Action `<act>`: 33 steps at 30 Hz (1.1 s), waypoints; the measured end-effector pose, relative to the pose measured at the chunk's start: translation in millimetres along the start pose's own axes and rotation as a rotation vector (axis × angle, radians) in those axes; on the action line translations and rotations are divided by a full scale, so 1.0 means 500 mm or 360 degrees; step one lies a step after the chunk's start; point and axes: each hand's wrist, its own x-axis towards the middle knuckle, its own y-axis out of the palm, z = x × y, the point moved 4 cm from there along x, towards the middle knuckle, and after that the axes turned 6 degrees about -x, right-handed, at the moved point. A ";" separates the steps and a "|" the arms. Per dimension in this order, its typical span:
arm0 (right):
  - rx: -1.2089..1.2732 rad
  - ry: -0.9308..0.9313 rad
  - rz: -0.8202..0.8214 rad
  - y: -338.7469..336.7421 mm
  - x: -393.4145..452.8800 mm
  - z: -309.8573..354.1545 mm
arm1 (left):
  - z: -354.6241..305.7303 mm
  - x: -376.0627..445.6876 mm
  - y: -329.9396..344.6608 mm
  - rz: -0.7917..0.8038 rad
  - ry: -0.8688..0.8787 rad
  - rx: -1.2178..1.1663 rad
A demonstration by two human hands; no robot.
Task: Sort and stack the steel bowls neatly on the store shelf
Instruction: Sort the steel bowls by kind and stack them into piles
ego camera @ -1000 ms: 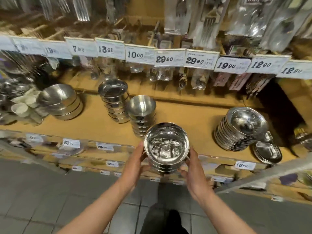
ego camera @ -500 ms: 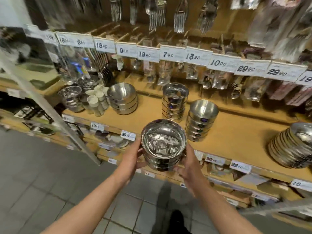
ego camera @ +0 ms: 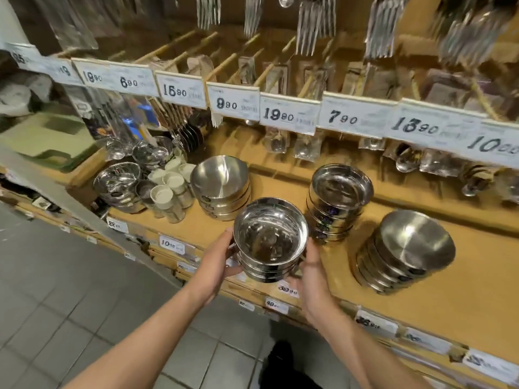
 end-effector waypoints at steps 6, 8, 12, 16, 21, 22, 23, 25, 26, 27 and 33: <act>0.0109 0.0059 -0.0022 0.031 0.101 -0.004 | -0.013 0.099 -0.035 0.0033 -0.0027 -0.0080; 0.0083 0.0021 -0.0006 0.036 0.112 -0.005 | -0.010 0.116 -0.042 0.0043 -0.0033 -0.0114; 0.0086 -0.0028 -0.0054 0.040 0.124 -0.005 | -0.003 0.141 -0.047 0.0113 -0.0051 -0.0101; 0.0021 -0.0125 -0.0117 0.051 0.109 -0.003 | 0.000 0.153 -0.055 0.0233 -0.0087 -0.0071; 0.0004 -0.0047 -0.0161 0.068 0.094 -0.023 | -0.010 0.150 -0.069 0.0318 -0.0145 0.0004; 0.0006 -0.0026 -0.0175 0.069 0.092 -0.025 | -0.010 0.148 -0.076 0.0330 -0.0148 -0.0003; 0.0008 0.0001 -0.0208 0.070 0.087 -0.021 | -0.010 0.145 -0.085 0.0322 -0.0151 -0.0020; 0.0003 0.0019 -0.0284 0.068 0.074 -0.018 | -0.008 0.136 -0.107 0.0222 -0.0152 0.0001; 0.0012 0.0024 -0.0331 0.064 0.065 -0.019 | -0.003 0.128 -0.119 0.0138 -0.0155 0.0085; 0.0027 0.0033 -0.0382 0.059 0.053 -0.021 | 0.006 0.116 -0.128 0.0064 -0.0172 0.0196; 0.0054 0.0044 -0.0682 -0.013 -0.053 -0.058 | 0.089 0.007 -0.082 0.0163 -0.0483 0.0374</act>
